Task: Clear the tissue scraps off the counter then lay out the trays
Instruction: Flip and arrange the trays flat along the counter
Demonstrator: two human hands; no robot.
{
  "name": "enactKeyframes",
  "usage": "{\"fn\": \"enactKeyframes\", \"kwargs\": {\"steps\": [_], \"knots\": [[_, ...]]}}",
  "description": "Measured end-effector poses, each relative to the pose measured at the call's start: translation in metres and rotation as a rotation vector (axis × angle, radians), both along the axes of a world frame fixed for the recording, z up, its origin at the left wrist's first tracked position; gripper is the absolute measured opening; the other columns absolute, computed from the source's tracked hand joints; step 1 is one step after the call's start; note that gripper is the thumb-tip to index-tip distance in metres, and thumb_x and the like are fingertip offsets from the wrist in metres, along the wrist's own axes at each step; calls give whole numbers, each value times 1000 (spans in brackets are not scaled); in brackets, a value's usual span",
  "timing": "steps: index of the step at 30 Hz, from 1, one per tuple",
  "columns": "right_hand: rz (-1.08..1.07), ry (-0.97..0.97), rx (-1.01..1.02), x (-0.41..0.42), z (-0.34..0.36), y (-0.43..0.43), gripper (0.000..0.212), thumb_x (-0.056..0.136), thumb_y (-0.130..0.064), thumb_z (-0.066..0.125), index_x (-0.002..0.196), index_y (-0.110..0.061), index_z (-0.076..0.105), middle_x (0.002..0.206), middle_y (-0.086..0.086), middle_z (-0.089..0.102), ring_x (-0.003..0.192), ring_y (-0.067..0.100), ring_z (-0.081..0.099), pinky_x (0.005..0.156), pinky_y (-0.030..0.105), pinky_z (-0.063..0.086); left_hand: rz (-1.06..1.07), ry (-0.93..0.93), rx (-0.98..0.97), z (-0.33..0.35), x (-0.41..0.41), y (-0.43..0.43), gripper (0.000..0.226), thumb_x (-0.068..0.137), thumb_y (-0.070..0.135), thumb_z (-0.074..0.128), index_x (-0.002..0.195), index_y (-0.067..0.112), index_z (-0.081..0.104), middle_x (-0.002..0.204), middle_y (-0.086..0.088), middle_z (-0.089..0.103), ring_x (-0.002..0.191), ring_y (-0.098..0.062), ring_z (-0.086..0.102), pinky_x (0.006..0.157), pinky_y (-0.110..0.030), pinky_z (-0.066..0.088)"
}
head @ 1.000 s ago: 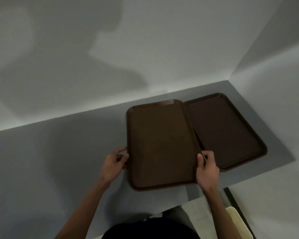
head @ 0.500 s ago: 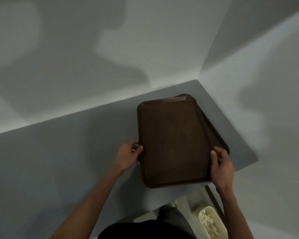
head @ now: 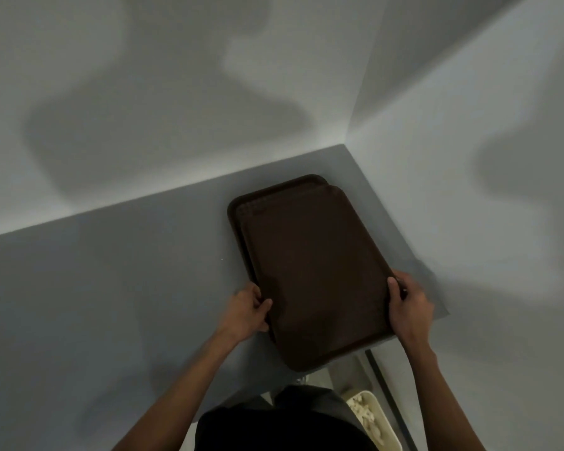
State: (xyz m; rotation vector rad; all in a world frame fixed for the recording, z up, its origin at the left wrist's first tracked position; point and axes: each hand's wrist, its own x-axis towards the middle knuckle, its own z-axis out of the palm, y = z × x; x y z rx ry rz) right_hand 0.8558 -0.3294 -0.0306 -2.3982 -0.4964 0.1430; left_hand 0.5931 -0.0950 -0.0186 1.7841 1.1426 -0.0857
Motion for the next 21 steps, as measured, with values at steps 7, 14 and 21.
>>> {"fn": "enactKeyframes", "kwargs": {"steps": [7,14,21], "knots": [[119,13,-8,17,-10,10,25,105,-24,58,125,-21,72,113,8,64,110,28,59,95,30,41,-13,73,317,-1,2,12,29,94,42,66,90,23,44,79,1,60,72,-21,63,68,-40,56],[-16,63,19,-19,-14,8,35,105,-26,57,139,-18,55,122,12,55,115,30,56,102,40,47,-81,35,546,14,53,83,39,99,25,60,132,10,46,133,-12,48,119,-31,54,101,-46,51],[-104,212,75,-62,-13,8,53,107,-26,52,156,-20,33,150,16,41,132,32,49,112,44,42,-301,149,597,16,132,160,61,102,25,54,155,8,29,153,-19,39,140,-38,40,117,-51,38]]}}
